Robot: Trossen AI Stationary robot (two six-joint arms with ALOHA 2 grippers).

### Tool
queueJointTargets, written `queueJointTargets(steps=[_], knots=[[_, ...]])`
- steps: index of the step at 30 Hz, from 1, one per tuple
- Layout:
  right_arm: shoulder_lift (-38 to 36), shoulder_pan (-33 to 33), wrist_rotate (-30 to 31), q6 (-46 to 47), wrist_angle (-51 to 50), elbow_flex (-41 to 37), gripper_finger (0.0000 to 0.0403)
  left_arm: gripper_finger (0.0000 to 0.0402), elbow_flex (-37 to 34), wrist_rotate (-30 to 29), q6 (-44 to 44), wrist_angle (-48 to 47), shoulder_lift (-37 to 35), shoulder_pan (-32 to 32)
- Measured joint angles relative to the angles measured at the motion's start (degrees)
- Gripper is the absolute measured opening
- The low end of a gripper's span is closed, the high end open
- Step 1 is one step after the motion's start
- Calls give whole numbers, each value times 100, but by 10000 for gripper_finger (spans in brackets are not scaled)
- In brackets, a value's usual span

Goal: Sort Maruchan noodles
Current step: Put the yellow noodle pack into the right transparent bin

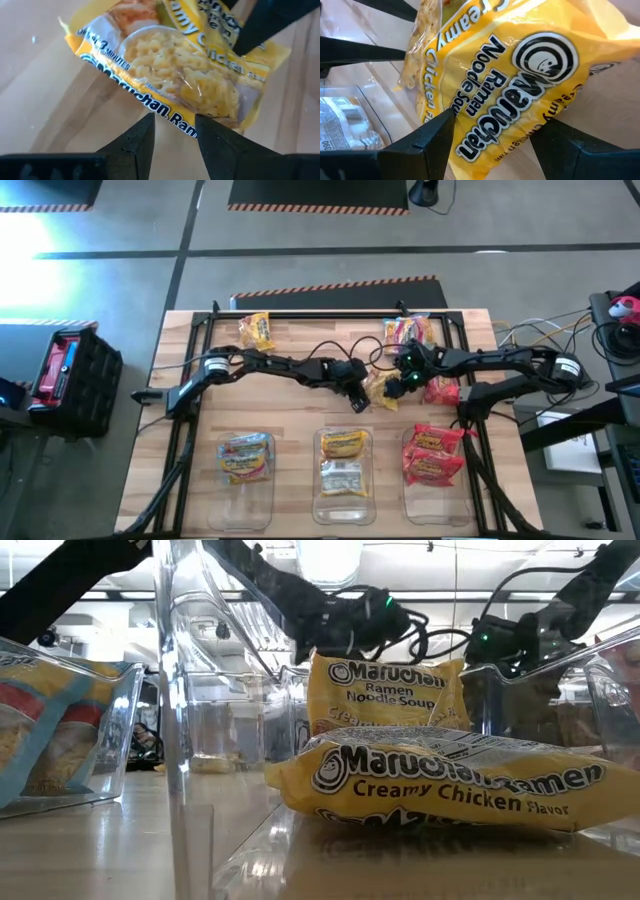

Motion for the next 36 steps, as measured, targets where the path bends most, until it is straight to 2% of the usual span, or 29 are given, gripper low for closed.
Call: queueJointTargets(steps=[6,11,21,26,32,36], knots=[[7,0,101,-116,5,0,231,119,601,13,768,-592,-65,-49],[7,0,111,-198,-2,0,231,116,870,-9,1093,-455,-57,-49],[6,0,107,-289,-11,0,231,116,407,-245,1129,160,-52,-23],[6,0,102,-299,-12,0,231,116,230,-266,879,434,28,1],[-74,-4,-149,-306,-86,-9,231,116,232,-289,840,347,216,7],[-380,-2,-146,-299,-390,-9,231,116,243,-292,825,285,274,7]])
